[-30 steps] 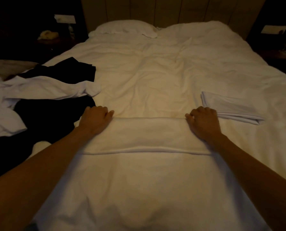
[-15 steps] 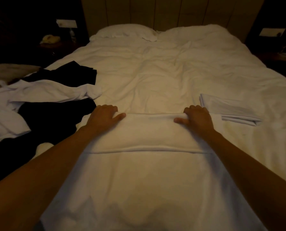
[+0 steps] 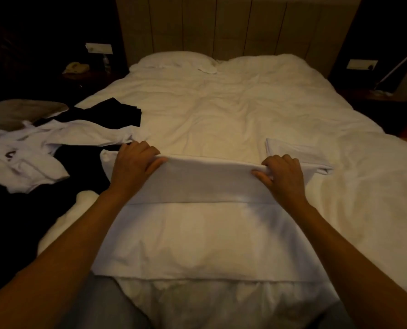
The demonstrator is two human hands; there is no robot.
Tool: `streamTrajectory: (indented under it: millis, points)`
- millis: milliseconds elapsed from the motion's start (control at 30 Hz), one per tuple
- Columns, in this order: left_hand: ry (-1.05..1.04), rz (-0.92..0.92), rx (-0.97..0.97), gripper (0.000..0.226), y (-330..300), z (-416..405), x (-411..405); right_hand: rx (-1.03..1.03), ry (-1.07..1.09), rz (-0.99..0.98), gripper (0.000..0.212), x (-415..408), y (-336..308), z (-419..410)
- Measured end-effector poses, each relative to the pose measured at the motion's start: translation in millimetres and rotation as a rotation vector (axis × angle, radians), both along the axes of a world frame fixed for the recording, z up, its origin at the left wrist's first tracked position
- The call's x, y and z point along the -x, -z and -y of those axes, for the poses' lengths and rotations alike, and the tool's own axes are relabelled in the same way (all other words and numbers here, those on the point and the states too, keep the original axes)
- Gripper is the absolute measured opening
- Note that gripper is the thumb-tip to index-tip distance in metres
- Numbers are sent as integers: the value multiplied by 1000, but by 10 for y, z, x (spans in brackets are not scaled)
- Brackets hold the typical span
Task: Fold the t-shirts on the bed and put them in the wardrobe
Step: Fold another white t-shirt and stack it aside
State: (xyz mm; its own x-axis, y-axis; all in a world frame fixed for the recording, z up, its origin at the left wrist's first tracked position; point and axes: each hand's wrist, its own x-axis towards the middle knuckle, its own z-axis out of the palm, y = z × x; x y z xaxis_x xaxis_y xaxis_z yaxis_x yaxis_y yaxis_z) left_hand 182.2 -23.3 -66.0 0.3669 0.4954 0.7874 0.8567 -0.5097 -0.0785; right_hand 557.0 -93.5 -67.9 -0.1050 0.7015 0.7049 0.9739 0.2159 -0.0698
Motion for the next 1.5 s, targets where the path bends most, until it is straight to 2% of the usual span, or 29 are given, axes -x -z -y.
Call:
streamTrajectory:
  millis: [200, 400, 600, 733, 833, 967, 1067, 1167, 1267, 1400, 1500]
  points:
    - [34, 70, -19, 39, 300, 798, 78, 13, -20, -68, 40, 81, 340, 793]
    - [74, 83, 73, 51, 922, 1413, 226, 43, -78, -5, 31, 87, 854, 1316]
    - [150, -48, 164, 54, 1198, 1600, 311, 136, -137, -2, 36, 99, 1053, 1507]
    - [218, -102, 186, 50, 1258, 1646, 220, 97, -161, 80, 38, 112, 1081, 1549]
    - [250, -85, 163, 46, 1223, 1679, 214, 53, -186, 75, 49, 103, 1071, 1597]
    - [277, -97, 159, 54, 1195, 1767, 269, 67, -222, 105, 34, 105, 1072, 1715]
    - [302, -88, 270, 57, 1186, 1822, 209, 183, -229, 124, 34, 123, 1116, 1767]
    - [336, -43, 340, 56, 1092, 1824, 0, 195, -154, -64, 38, 141, 1060, 1769]
    - [377, -55, 400, 53, 1018, 1717, -374, 108, 91, -226, 36, 90, 977, 1744]
    - [424, -80, 529, 43, 933, 1515, -1047, 300, 407, -410, 45, -124, 984, 1742]
    - [438, -74, 608, 45, 835, 1381, -1599, 405, 495, -574, 60, -269, 1032, 1733]
